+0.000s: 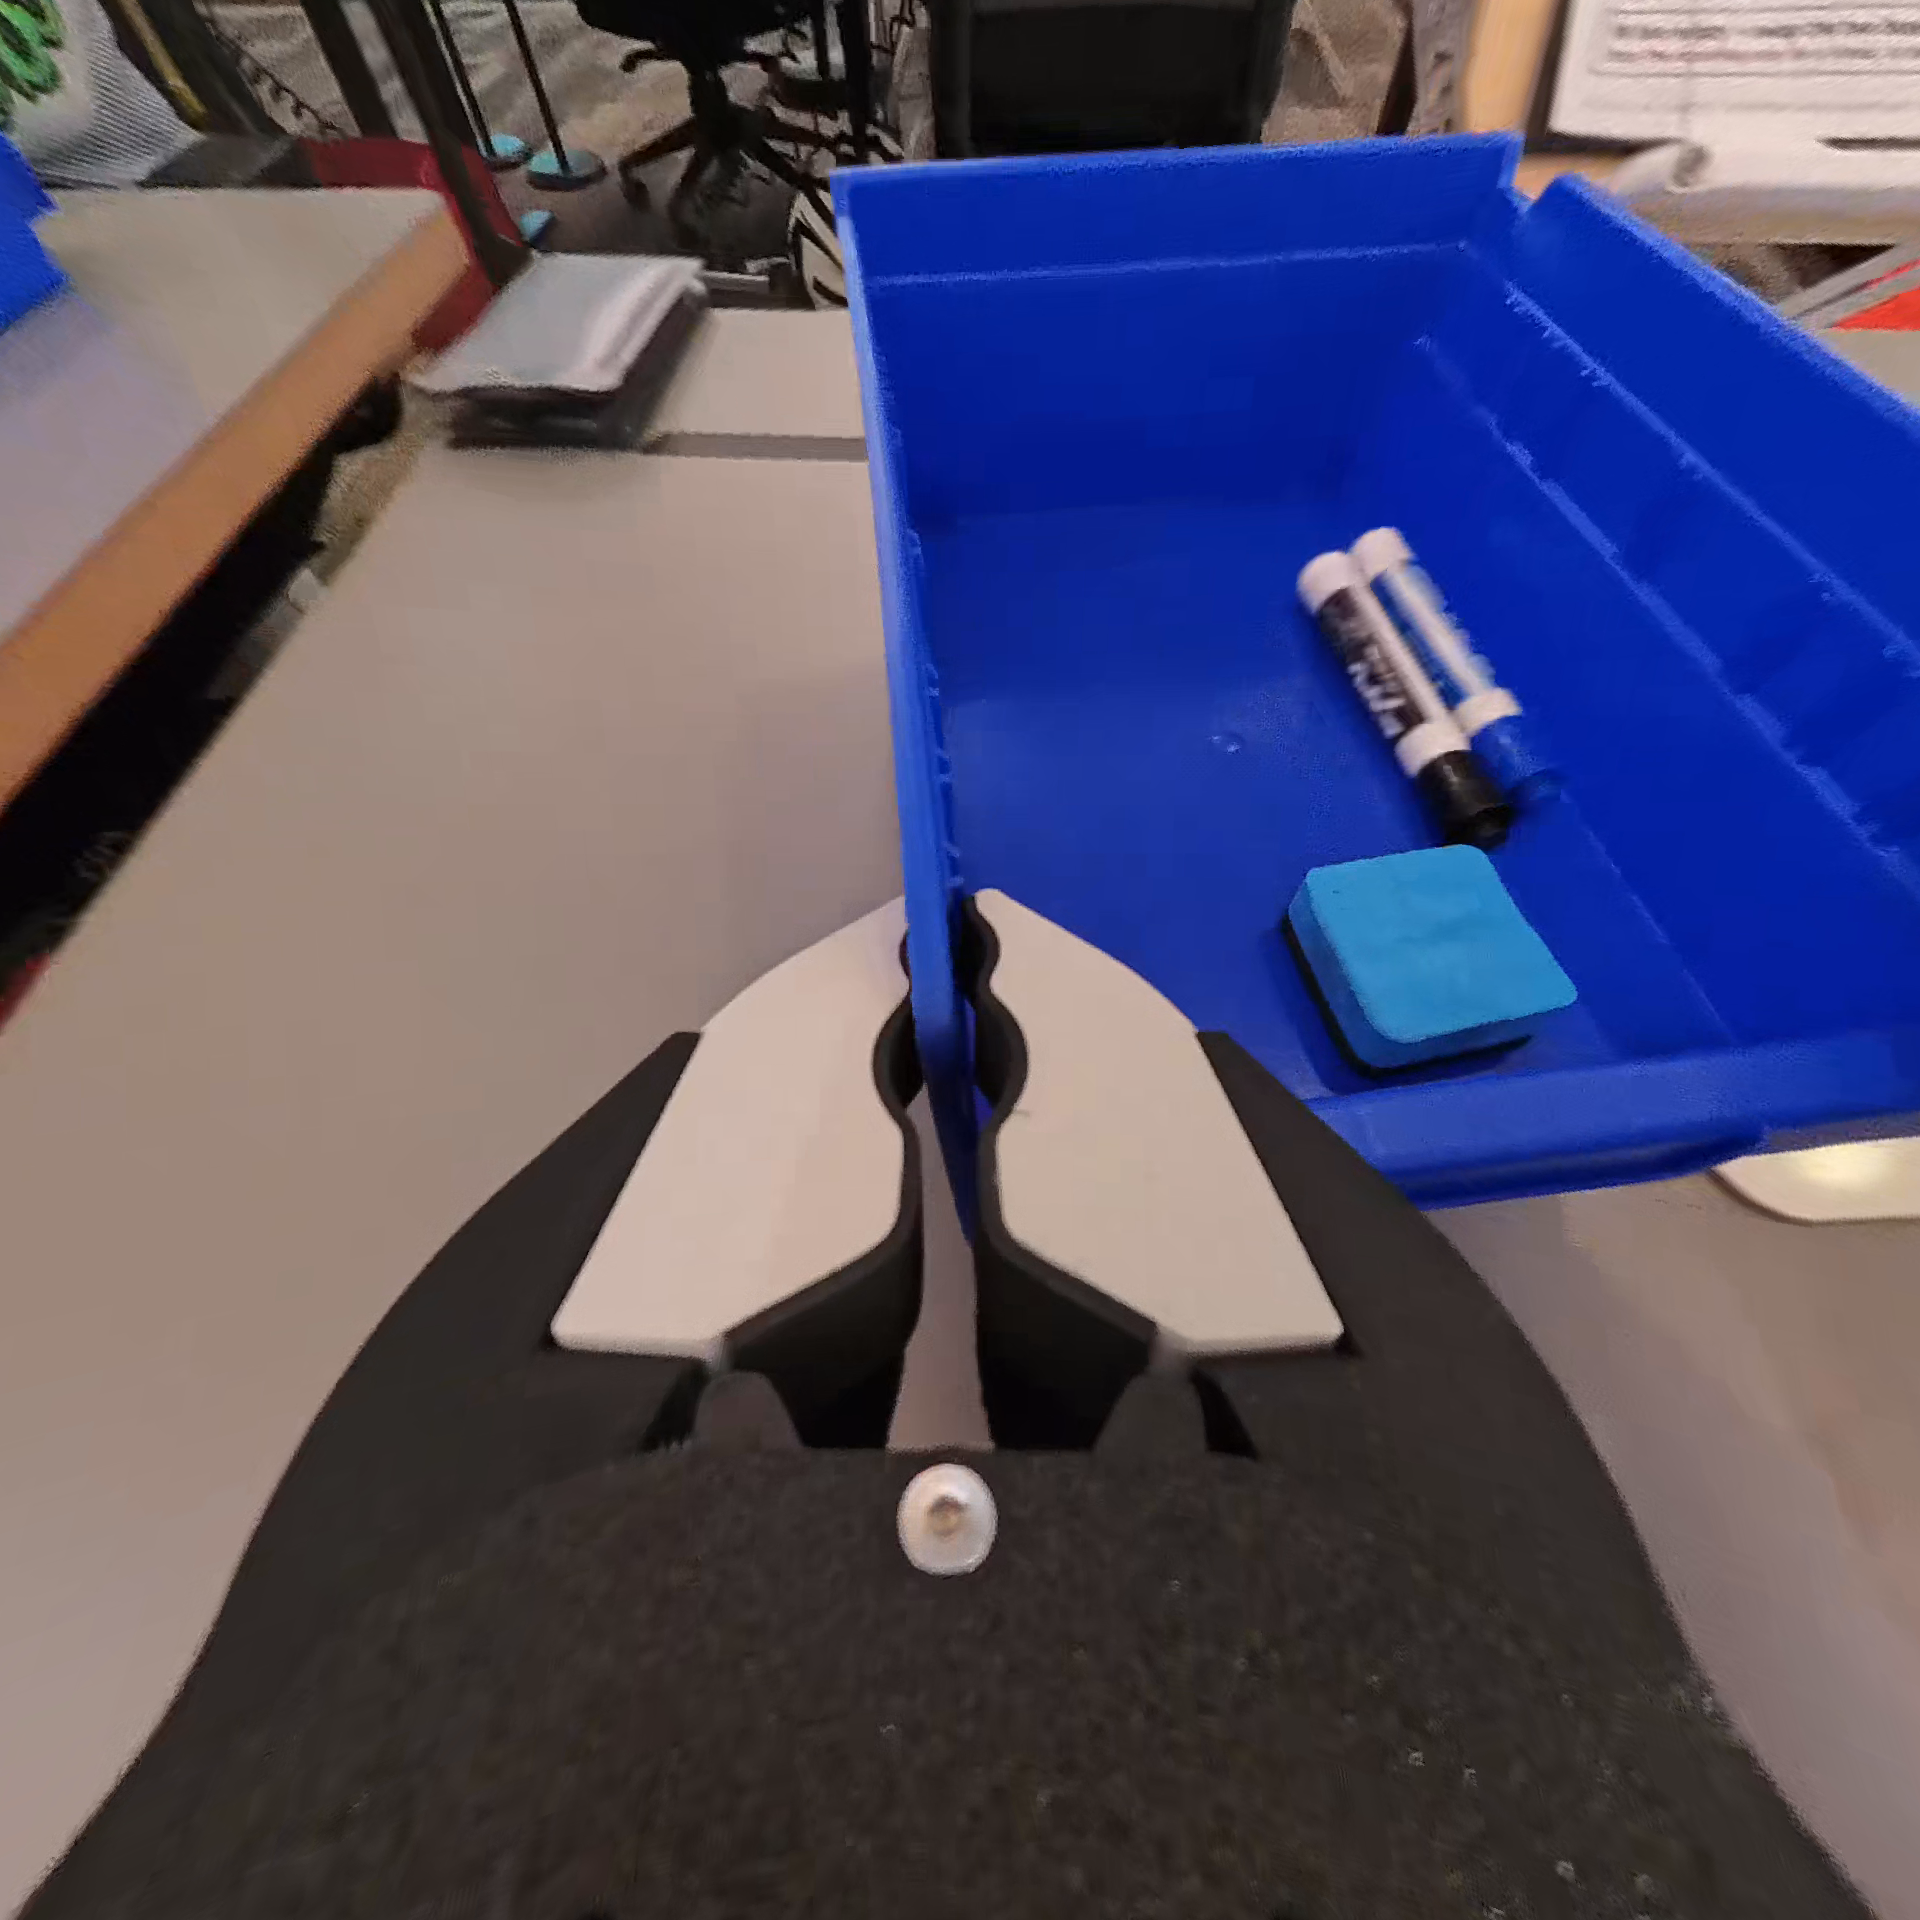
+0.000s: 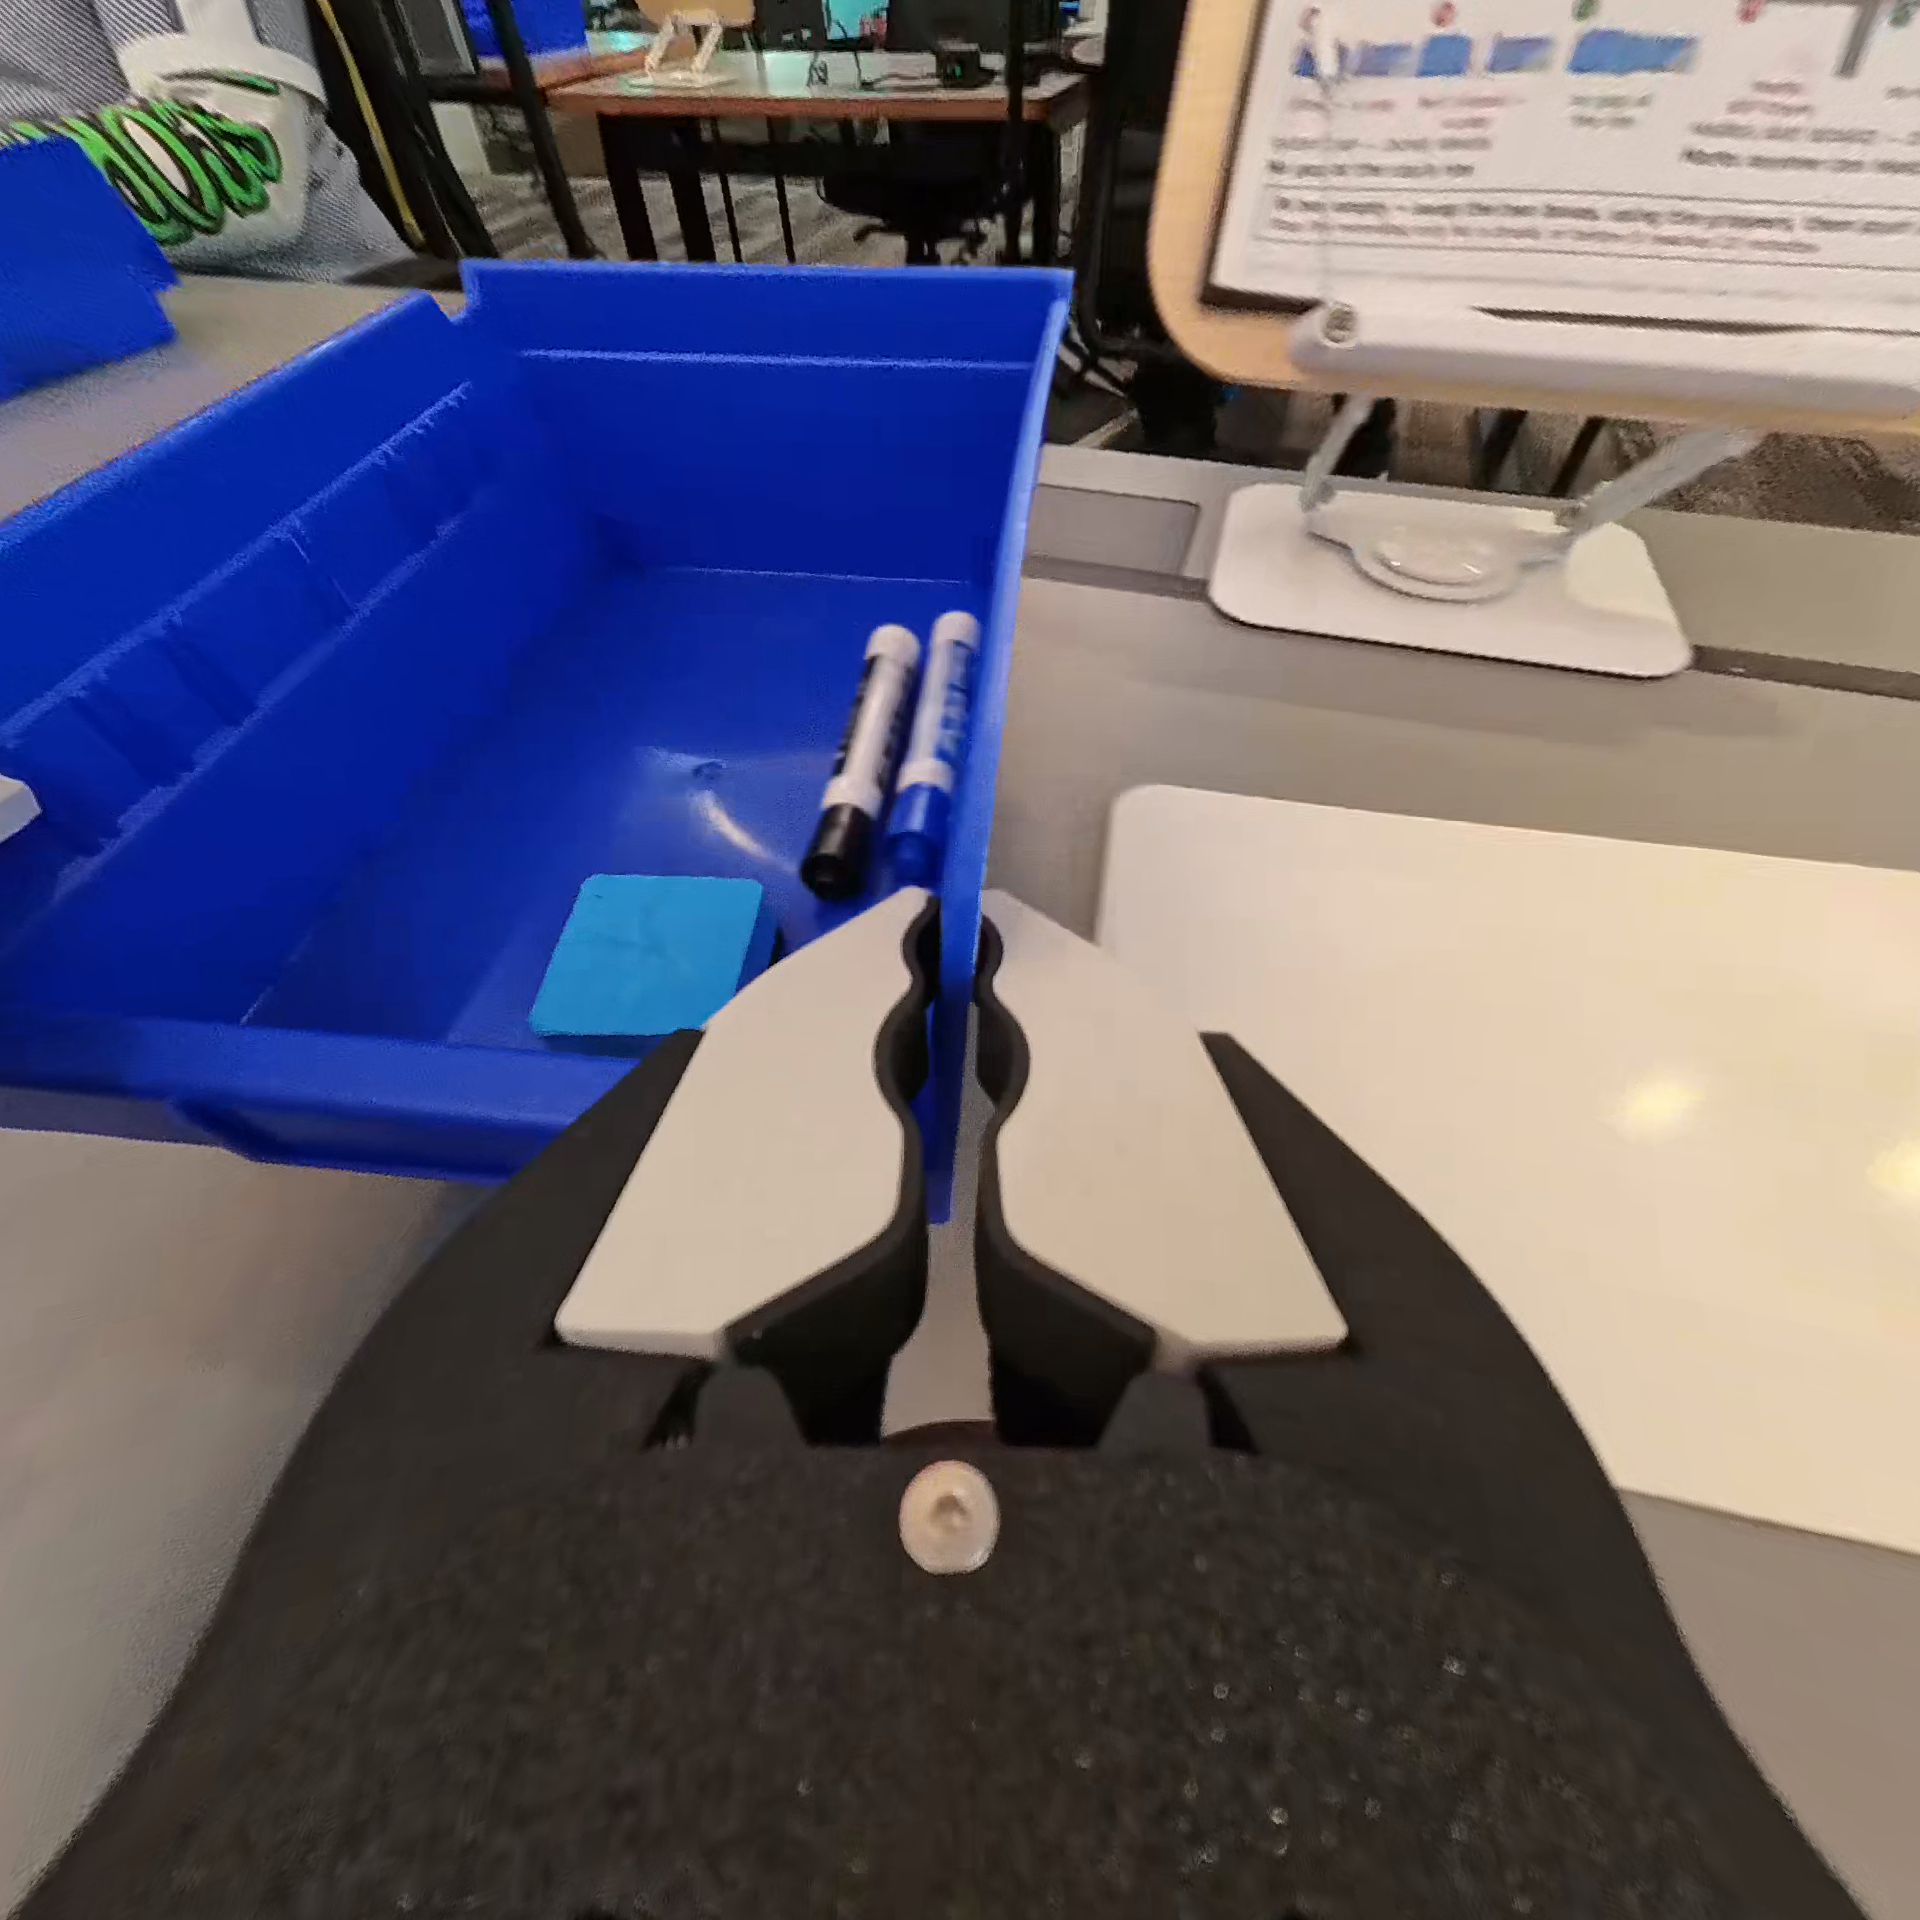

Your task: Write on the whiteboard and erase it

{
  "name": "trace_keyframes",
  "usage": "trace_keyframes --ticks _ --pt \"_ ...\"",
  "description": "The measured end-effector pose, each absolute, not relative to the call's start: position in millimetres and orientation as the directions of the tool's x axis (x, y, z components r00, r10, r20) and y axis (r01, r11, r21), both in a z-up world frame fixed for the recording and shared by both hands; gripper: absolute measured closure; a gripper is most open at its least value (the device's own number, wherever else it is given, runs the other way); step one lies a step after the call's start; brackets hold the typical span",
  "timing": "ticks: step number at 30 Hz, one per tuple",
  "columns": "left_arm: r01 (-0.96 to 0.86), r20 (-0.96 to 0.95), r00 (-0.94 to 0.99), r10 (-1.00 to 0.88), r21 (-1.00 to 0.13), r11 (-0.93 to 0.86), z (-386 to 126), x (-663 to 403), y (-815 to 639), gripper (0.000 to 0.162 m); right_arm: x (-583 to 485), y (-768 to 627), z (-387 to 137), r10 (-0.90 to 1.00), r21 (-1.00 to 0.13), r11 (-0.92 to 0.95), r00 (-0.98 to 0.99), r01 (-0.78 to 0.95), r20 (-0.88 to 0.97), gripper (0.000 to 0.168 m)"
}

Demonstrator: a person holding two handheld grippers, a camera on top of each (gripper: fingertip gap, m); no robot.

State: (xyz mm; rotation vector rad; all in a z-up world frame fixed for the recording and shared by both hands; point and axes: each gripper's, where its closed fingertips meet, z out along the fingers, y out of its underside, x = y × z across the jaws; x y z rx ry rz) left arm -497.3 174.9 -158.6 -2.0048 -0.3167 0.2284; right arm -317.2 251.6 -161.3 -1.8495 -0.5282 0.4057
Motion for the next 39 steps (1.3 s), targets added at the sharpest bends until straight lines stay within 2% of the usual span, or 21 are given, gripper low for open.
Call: trace_keyframes --ticks 6,12,15,18,25,28,33,36,39 --pt "0.055 -0.089 0.950 0.301 -0.897 -0.440 -160.9 -563.4 178.3 0.160 -384.6 244.2 -179.1 0.533 -0.945 -0.301 0.844 0.124 -0.059 0.164" --pt "0.063 -0.084 0.963 0.256 -0.855 -0.515 -215.5 -594.9 191.4 0.157 -411.8 245.4 -216.8 0.542 -0.922 -0.360 0.836 0.140 -0.085 0.162" --pt "0.102 -0.012 0.969 0.246 -0.889 -0.446 -213.7 -595.3 193.2 0.159 -413.4 243.2 -217.9 0.542 -0.920 -0.375 0.832 0.116 -0.116 0.161" --pt "0.110 -0.014 0.965 0.263 -0.887 -0.449 -213.8 -596.6 195.0 0.159 -415.3 243.2 -219.6 0.535 -0.895 -0.441 0.819 0.063 -0.206 0.158" --pt "0.153 0.015 0.962 0.272 -0.856 -0.494 -220.3 -597.4 195.3 0.155 -416.1 236.5 -221.3 0.587 -0.882 -0.459 0.782 0.106 -0.211 0.155" --pt "0.157 0.008 0.960 0.281 -0.844 -0.513 -214.7 -599.0 190.8 0.123 -412.6 223.4 -199.8 0.712 -0.909 -0.387 0.678 0.158 -0.185 0.143" --pt "0.181 0.056 0.935 0.349 -0.924 -0.338 -145.5 -587.0 166.4 0.109 -353.9 197.0 -130.3 0.906 -0.964 -0.201 0.408 0.174 -0.115 0.125" --pt "0.212 0.151 0.963 0.223 -0.937 -0.276 -114.6 -527.8 166.2 0.109 -290.6 203.6 -99.7 0.935 -0.983 -0.110 0.350 0.145 -0.053 0.123" --pt "0.208 0.189 0.977 0.093 -0.942 -0.265 -107.7 -451.9 168.9 0.110 -219.5 221.9 -95.9 0.927 -0.986 -0.017 0.372 0.164 0.046 0.116"
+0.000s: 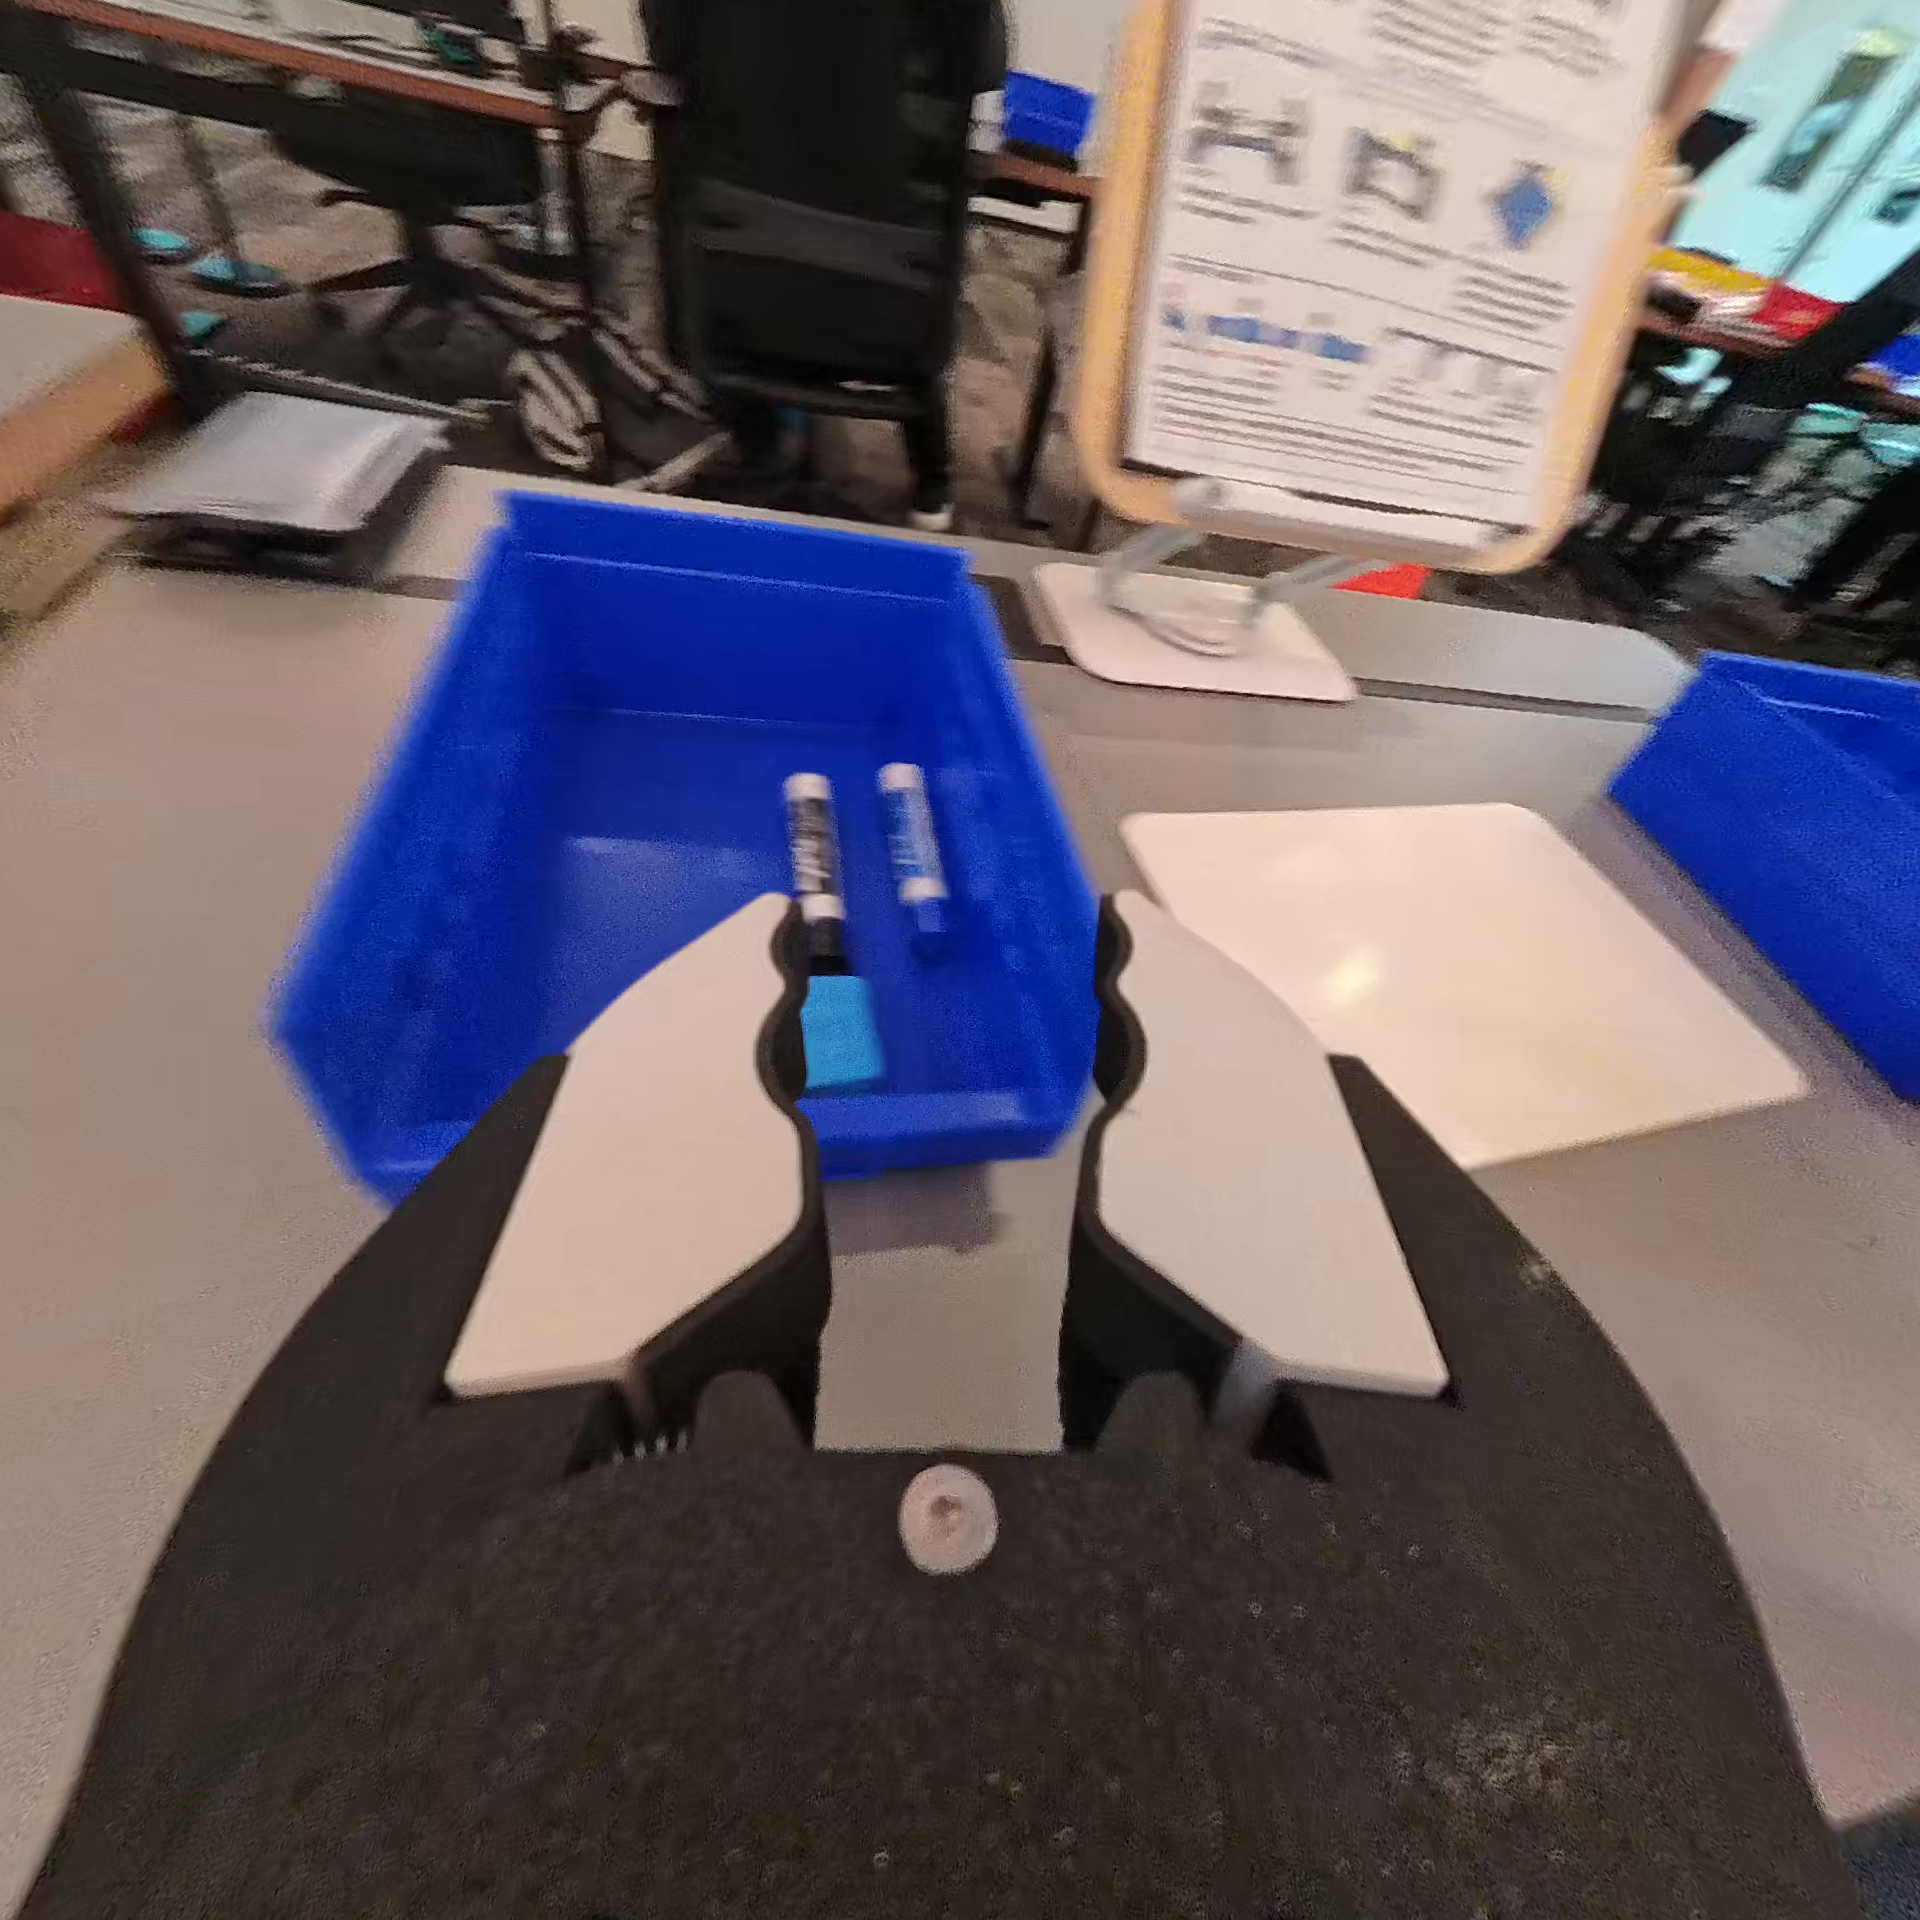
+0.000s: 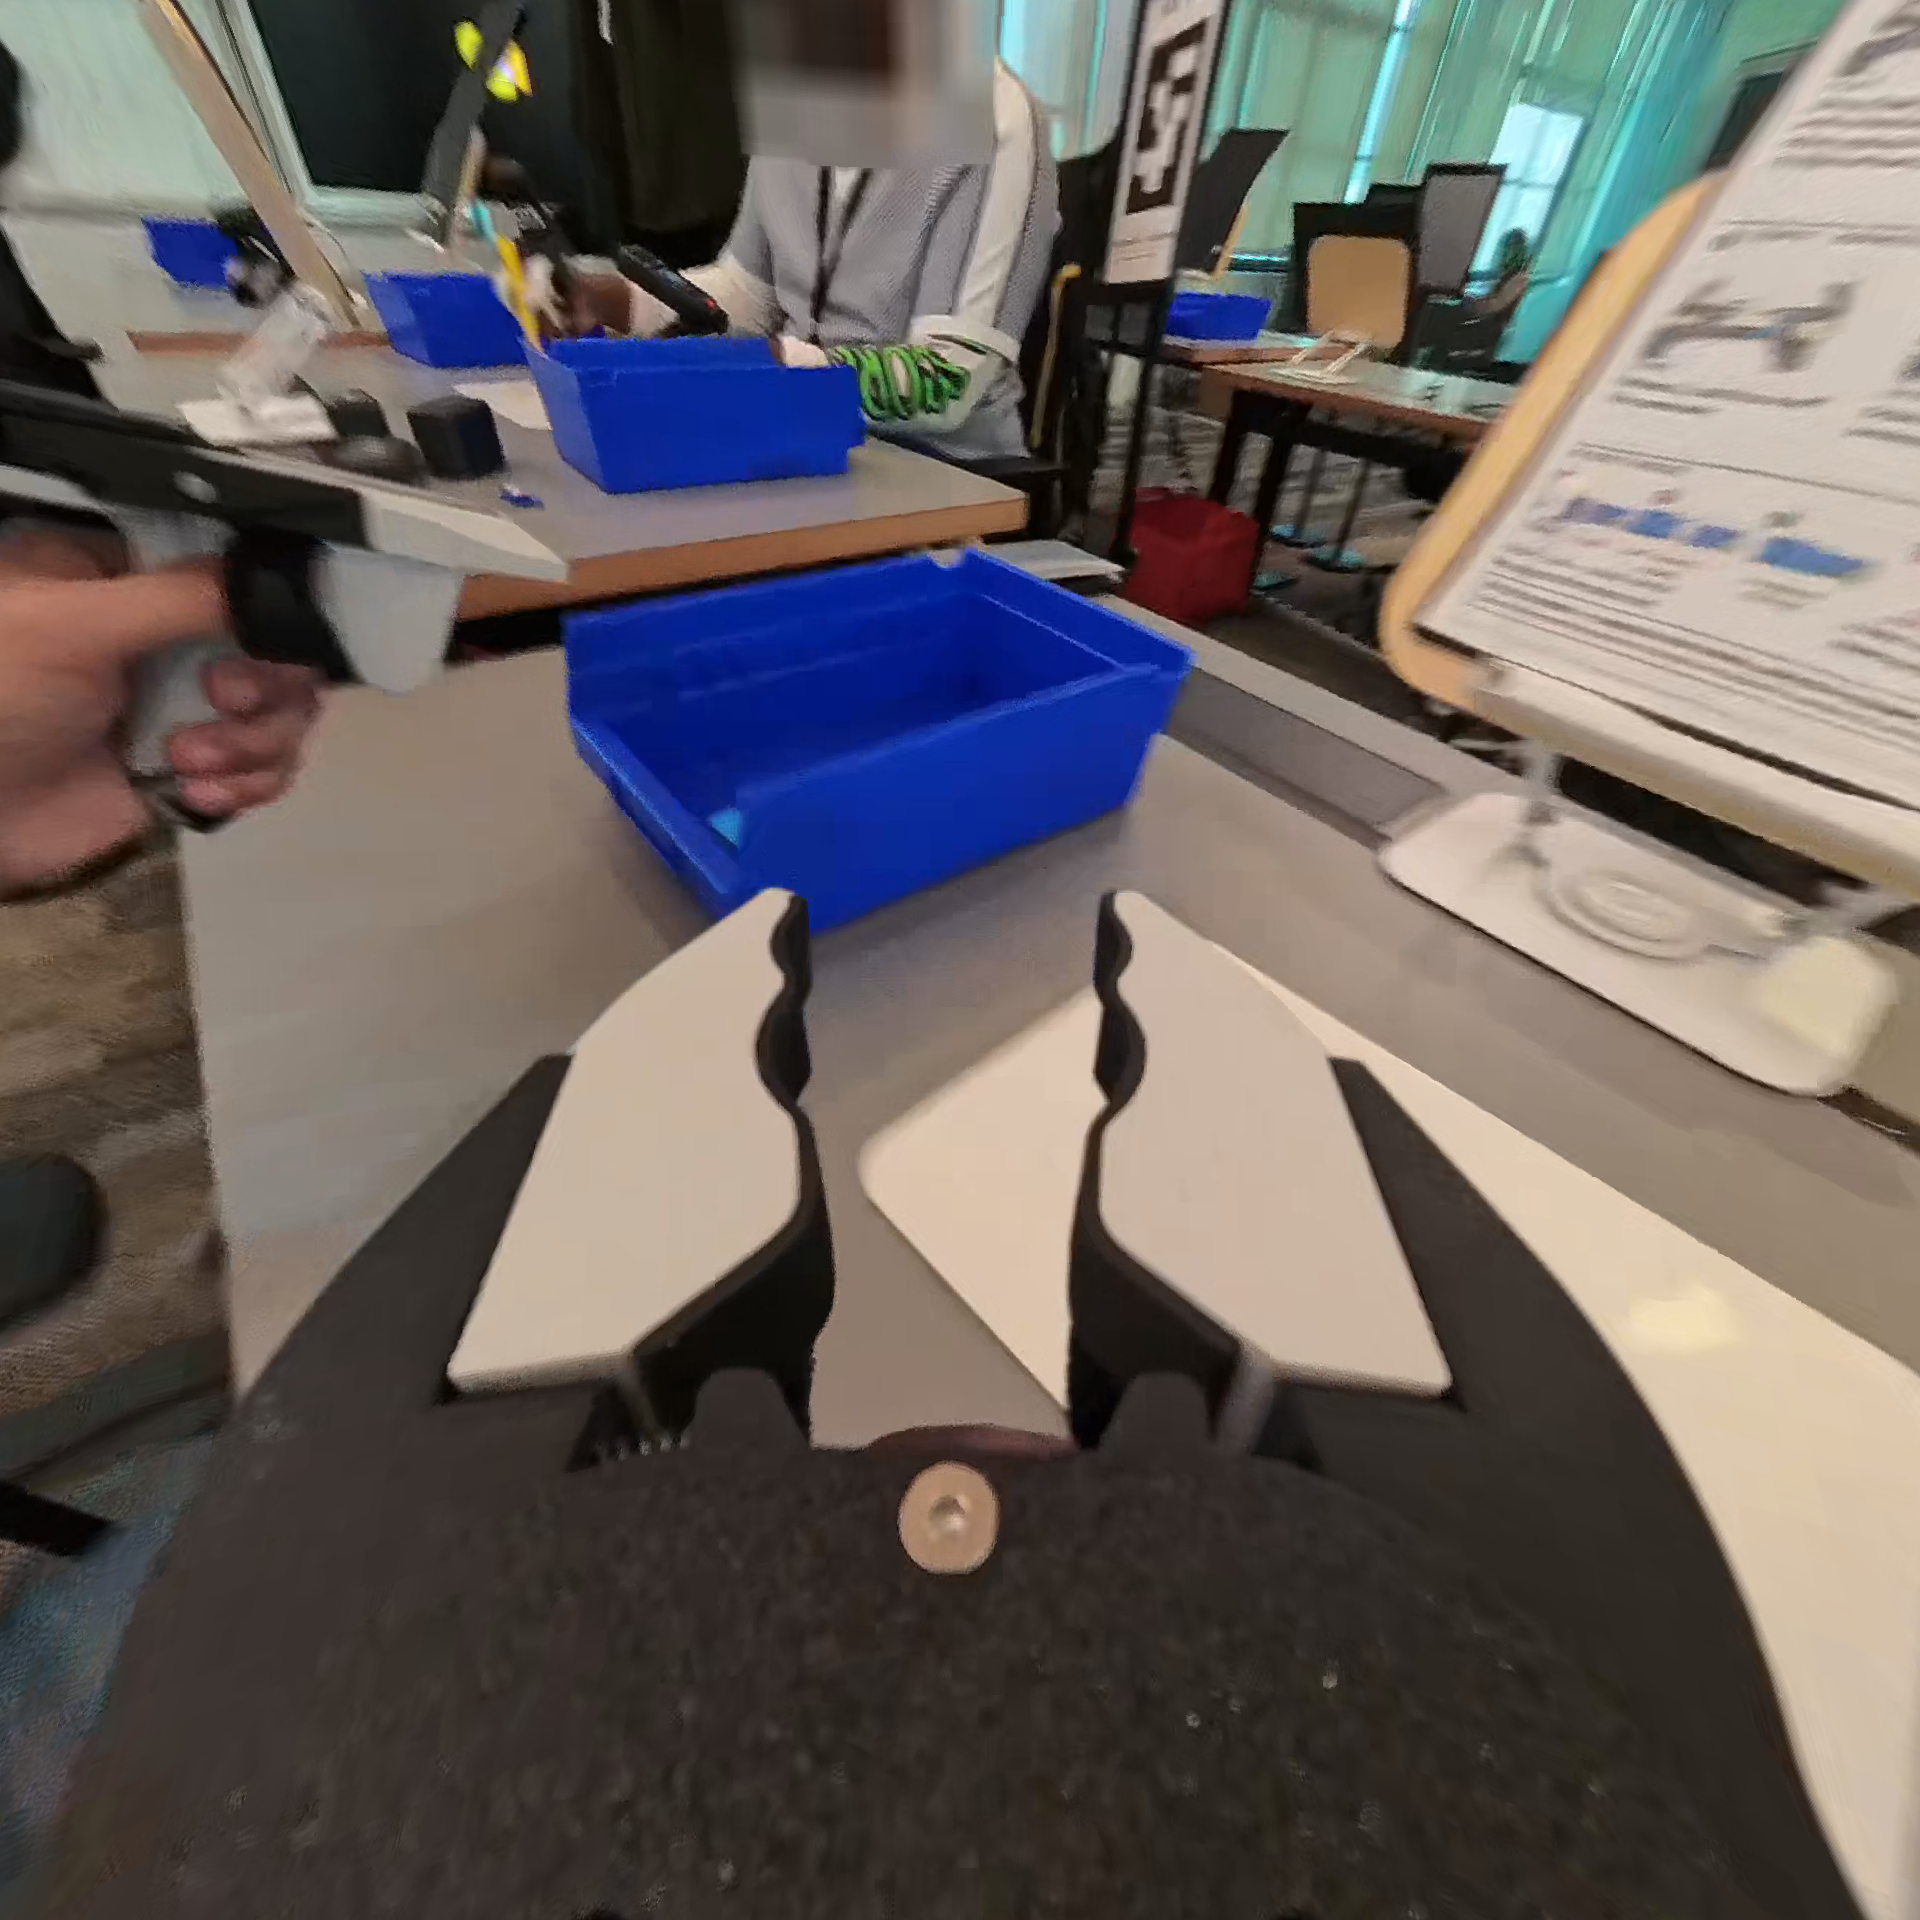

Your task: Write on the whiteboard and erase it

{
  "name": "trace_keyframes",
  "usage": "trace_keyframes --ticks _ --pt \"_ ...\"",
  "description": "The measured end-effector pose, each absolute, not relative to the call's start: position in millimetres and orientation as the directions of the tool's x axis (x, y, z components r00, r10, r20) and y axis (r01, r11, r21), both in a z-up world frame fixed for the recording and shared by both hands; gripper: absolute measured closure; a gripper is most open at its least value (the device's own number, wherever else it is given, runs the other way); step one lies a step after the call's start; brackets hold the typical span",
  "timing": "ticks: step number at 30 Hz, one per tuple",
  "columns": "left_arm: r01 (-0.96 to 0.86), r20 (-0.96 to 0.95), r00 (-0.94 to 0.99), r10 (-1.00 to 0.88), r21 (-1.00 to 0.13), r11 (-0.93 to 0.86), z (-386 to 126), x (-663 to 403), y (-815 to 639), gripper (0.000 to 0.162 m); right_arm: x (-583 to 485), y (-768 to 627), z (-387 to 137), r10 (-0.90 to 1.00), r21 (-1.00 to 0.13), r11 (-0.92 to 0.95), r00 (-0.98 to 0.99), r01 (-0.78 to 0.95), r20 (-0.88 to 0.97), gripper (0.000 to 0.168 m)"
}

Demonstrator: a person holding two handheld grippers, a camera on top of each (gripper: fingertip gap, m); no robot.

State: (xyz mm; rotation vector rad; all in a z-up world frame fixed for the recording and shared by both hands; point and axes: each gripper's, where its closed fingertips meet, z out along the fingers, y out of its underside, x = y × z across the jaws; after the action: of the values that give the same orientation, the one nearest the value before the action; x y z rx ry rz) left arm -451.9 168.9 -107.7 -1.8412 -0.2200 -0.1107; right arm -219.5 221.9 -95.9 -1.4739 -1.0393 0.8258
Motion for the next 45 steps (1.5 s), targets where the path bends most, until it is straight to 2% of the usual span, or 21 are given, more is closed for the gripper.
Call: trace_keyframes --ticks 3,6,10,14,24,45 --pt "0.181 0.187 0.982 0.005 -0.944 -0.276 -123.8 -381.3 172.3 0.111 -149.9 248.7 -122.8 0.877 -0.969 -0.002 0.466 0.245 0.116 0.111" --pt "0.154 0.179 0.983 -0.050 -0.933 -0.324 -154.8 -326.9 178.6 0.111 -90.8 267.8 -160.9 0.820 -0.954 -0.104 0.567 0.282 0.078 0.109" --pt "0.085 0.125 0.990 -0.072 -0.907 -0.413 -201.1 -287.8 183.4 0.111 -27.7 277.9 -198.9 0.717 -0.945 -0.237 0.697 0.223 -0.016 0.106" --pt "-0.023 0.043 0.992 -0.120 -0.863 -0.505 -235.9 -274.5 180.7 0.112 5.7 277.0 -219.5 0.674 -0.923 -0.347 0.729 0.166 -0.122 0.105" --pt "0.063 0.144 0.982 -0.120 -0.856 -0.513 -236.6 -282.5 183.8 0.112 12.2 281.6 -215.8 0.683 -0.940 -0.292 0.726 0.175 -0.078 0.106" --pt "0.036 0.121 0.985 -0.123 -0.843 -0.537 -242.2 -279.6 182.1 0.111 10.6 276.9 -220.3 0.687 -0.928 -0.330 0.718 0.172 -0.112 0.110"
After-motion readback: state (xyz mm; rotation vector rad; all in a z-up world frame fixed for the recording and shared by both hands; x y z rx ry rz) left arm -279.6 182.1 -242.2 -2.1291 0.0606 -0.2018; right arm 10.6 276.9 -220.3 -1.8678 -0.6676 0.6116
